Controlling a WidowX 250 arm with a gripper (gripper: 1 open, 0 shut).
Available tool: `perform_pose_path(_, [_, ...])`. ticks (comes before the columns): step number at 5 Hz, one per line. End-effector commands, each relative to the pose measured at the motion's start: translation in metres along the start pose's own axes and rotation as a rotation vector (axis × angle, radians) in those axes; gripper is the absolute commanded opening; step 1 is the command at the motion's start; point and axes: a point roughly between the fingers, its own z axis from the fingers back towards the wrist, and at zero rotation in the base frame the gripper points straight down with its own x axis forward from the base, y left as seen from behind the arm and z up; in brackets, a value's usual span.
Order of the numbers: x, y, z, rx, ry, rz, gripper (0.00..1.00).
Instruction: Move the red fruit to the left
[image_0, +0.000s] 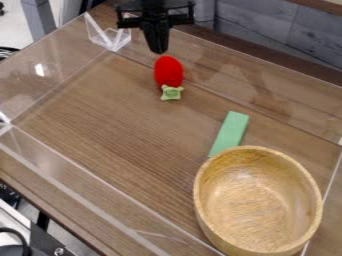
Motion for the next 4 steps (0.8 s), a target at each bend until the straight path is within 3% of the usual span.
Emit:
perform_pose_path(1, [0.013, 0.005, 0.012, 0.01, -0.073, -0.016, 0.0])
perform_pose_path(3, [0.014, 0.012, -0.012, 0.056, -0.062, -0.043, 0.0])
perform_pose_path(4, [0.009, 0.02, -0.011, 0.07, -0.061, -0.01, 0.0])
